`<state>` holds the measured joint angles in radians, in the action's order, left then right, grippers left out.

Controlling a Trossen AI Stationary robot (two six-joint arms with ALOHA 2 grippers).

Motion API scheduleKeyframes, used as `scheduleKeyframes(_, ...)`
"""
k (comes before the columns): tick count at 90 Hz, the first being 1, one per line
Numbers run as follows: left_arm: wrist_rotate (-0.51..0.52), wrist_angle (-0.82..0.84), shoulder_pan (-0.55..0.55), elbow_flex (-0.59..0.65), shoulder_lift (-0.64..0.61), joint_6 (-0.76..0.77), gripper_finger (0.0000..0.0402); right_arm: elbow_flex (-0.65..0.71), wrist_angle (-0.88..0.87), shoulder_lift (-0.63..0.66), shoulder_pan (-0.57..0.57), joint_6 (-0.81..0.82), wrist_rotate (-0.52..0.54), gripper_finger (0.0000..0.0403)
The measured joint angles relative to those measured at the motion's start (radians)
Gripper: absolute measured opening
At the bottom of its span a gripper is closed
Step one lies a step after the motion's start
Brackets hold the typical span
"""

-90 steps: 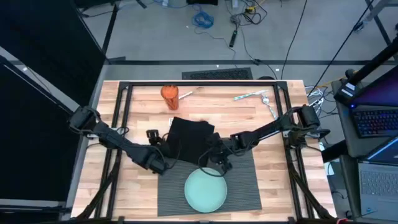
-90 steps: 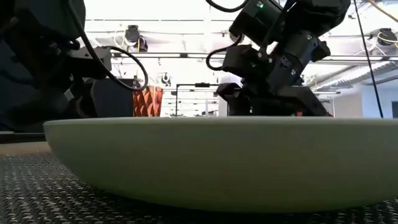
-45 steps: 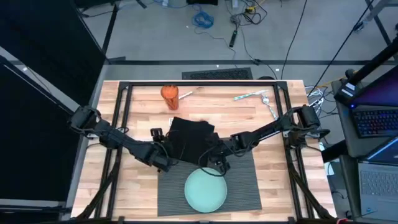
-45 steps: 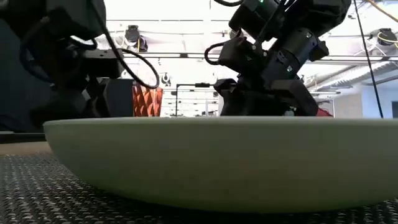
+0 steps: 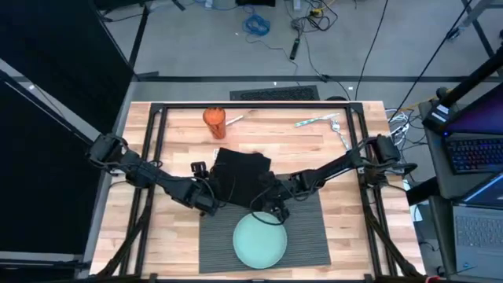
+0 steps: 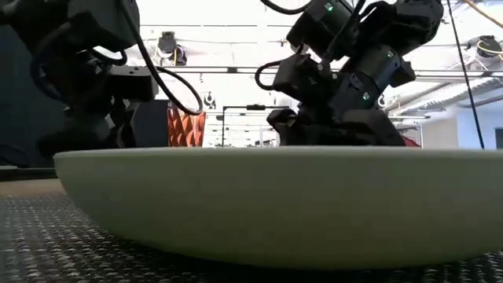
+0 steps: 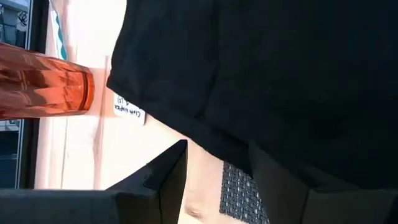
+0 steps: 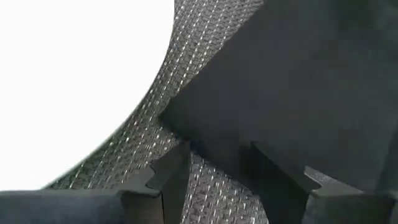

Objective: Set table place
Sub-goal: Fold the black napkin

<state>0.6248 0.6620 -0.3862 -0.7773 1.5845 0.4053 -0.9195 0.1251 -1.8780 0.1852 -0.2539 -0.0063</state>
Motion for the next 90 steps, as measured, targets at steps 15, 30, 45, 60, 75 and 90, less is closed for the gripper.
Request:
scheduleKeyframes(15, -0.022, 0.0, 0.0, 0.0, 0.0, 0.0, 0.0157, 0.0, 0.007, 0.0, 0.0, 0.008, 0.007, 0.0133)
scheduleKeyframes(30, -0.027, 0.001, 0.0, 0.0, 0.0, 0.0, 0.0157, 0.0, 0.007, 0.004, -0.001, 0.044, 0.008, 0.0056)
scheduleKeyframes(45, -0.032, 0.001, 0.0, 0.0, 0.0, -0.001, 0.0127, 0.0, 0.006, 0.004, -0.001, 0.05, 0.009, 0.0008)
scheduleKeyframes(60, -0.064, 0.001, 0.0, 0.0, 0.0, 0.0, 0.0034, 0.0, 0.006, 0.004, -0.003, 0.058, 0.009, 0.0003)
scheduleKeyframes(75, -0.077, 0.001, 0.0, 0.0, 0.0, 0.0, 0.0003, 0.0, 0.006, 0.004, -0.003, 0.059, 0.01, 0.0001)
scheduleKeyframes(90, -0.066, 0.013, 0.0, -0.012, -0.011, 0.022, 0.0001, 0.0, 0.006, 0.004, -0.003, 0.059, 0.01, 0.0)
